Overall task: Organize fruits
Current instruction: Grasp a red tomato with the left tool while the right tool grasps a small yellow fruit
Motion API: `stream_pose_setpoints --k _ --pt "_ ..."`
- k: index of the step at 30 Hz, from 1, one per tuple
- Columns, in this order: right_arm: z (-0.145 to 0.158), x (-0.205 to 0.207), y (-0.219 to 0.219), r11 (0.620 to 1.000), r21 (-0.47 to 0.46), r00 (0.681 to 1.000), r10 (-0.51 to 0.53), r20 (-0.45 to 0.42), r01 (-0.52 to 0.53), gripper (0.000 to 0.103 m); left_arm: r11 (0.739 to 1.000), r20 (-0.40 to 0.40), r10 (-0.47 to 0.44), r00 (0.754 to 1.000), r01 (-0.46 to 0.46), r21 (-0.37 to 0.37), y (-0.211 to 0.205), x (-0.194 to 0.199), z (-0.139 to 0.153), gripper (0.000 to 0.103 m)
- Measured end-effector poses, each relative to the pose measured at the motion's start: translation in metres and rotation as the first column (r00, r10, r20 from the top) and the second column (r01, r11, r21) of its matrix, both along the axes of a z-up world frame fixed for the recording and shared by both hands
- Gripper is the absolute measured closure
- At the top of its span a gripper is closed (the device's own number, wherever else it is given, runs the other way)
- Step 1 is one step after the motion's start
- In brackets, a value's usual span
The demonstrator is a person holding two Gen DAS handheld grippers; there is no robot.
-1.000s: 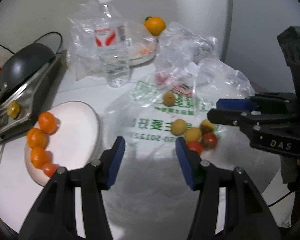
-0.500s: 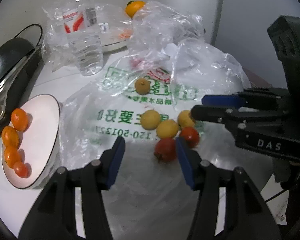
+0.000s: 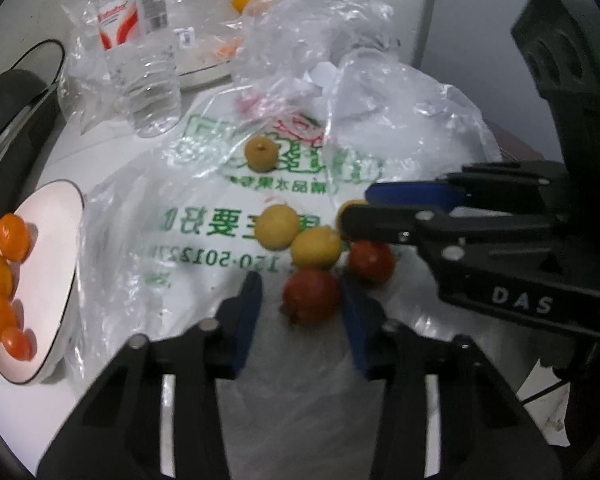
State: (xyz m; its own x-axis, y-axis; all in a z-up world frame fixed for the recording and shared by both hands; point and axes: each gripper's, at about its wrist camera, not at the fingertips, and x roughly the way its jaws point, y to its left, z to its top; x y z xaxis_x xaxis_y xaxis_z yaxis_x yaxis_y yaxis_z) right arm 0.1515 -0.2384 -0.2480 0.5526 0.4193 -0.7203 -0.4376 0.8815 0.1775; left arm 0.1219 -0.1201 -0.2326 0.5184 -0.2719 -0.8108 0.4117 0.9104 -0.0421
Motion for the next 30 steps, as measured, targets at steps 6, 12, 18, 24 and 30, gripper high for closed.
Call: stream_pose_setpoints --k 6,12,18,24,30 --pt "-0.003 0.003 -0.002 1.0 0.02 1.0 -0.011 -0.008 0.011 0.078 1.0 0.01 -0.019 1.0 0.019 -0.008 -0.002 -0.002 0.003 0.076" --pt "0.001 0.0 -0.006 1.0 0.021 1.0 -0.022 0.014 0.022 0.078 1.0 0.03 -0.015 0.999 0.016 -0.004 0.001 -0.005 0.01 0.076" --pt "0.014 -0.003 -0.007 1.0 0.01 0.999 -0.025 0.045 0.025 0.078 1.0 0.067 -0.009 0.998 0.009 -0.01 0.005 -0.007 0.023 0.076" --pt "0.027 -0.007 -0.005 1.0 -0.004 0.997 -0.02 0.078 0.02 0.078 1.0 0.1 0.0 0.995 0.0 -0.006 0.013 -0.011 0.034 0.076" --pt "0.035 -0.012 0.007 1.0 -0.004 0.994 -0.007 0.106 0.008 0.078 0.999 0.143 0.035 0.989 -0.036 0.004 0.035 -0.015 0.047 0.076"
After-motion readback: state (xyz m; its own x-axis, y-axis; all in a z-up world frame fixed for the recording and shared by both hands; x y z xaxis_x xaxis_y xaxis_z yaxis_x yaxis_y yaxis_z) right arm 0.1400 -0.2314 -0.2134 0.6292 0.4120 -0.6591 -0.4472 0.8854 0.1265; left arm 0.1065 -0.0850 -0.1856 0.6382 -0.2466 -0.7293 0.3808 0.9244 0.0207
